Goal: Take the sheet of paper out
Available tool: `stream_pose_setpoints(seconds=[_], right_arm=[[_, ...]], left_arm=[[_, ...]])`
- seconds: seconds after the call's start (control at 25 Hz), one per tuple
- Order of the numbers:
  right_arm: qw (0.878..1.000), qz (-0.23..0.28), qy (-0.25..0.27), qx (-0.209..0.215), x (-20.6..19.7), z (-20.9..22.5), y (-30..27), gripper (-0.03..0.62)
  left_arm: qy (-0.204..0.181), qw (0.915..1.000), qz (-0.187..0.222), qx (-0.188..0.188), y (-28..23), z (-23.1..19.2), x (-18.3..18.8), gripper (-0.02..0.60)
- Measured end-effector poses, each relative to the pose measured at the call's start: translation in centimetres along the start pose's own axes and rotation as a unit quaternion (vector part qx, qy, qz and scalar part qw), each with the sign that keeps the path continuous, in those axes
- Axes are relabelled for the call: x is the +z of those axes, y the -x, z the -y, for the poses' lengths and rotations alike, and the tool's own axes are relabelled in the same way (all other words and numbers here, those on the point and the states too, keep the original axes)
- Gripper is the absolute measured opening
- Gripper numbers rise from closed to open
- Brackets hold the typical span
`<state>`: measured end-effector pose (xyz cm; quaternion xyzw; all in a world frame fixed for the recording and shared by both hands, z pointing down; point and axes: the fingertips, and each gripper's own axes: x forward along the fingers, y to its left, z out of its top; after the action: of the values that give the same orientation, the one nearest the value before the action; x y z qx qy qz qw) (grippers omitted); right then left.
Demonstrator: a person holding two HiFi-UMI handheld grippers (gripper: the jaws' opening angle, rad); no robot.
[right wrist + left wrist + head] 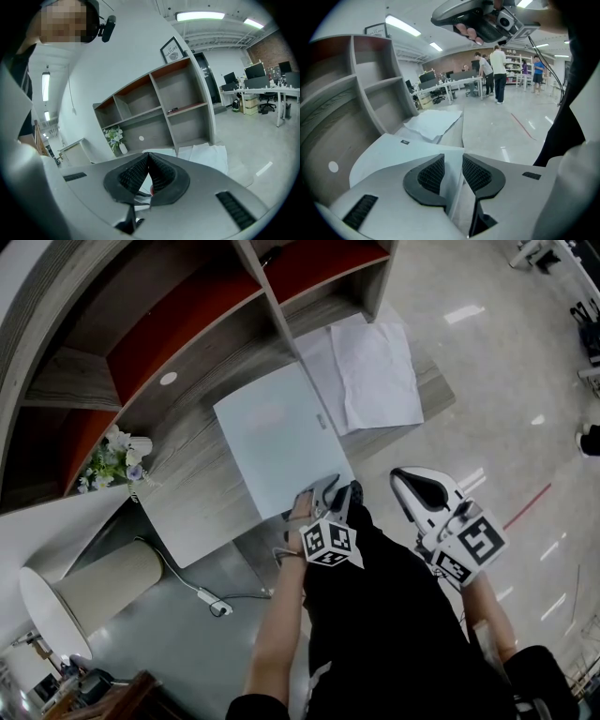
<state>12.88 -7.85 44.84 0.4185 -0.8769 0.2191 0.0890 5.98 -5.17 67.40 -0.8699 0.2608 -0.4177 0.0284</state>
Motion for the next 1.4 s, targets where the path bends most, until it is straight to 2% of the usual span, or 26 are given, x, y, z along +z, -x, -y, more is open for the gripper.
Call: stream_pose_setpoints(seconds=[0.16, 0.32, 0.64, 0.84, 1.4], right_arm=[[1.0, 0.0, -0.001, 0.001, 0.1, -0.2, 0.0, 0.012], [1.0, 0.002, 0.0, 0.003, 0.3, -0.5, -0.1, 0.014], [1.0, 0.005, 0.006, 0.006, 0.5, -1.1, -0.3, 0.014], [1.0, 0.007, 0.01, 0.012, 0.7, -1.6, -0.4, 0.012], [0.999, 0.023, 0.027, 0.034, 2.4, -3.3, -1.1, 0.012]], left_arm=[[0.012, 0.9998, 0.018, 0.005, 0.5, -0.3, 0.8, 0.073], [0.022, 0.9994, 0.025, 0.007, 0.8, -0.4, 1.2, 0.055], [0.063, 0.9955, 0.071, 0.011, 3.0, -1.4, 2.4, 0.031], [0.1, 0.9887, 0.109, 0.019, 4.8, -2.6, 3.4, 0.03], [0.162, 0.9666, 0.175, 0.094, 11.5, -6.0, 5.8, 0.023]])
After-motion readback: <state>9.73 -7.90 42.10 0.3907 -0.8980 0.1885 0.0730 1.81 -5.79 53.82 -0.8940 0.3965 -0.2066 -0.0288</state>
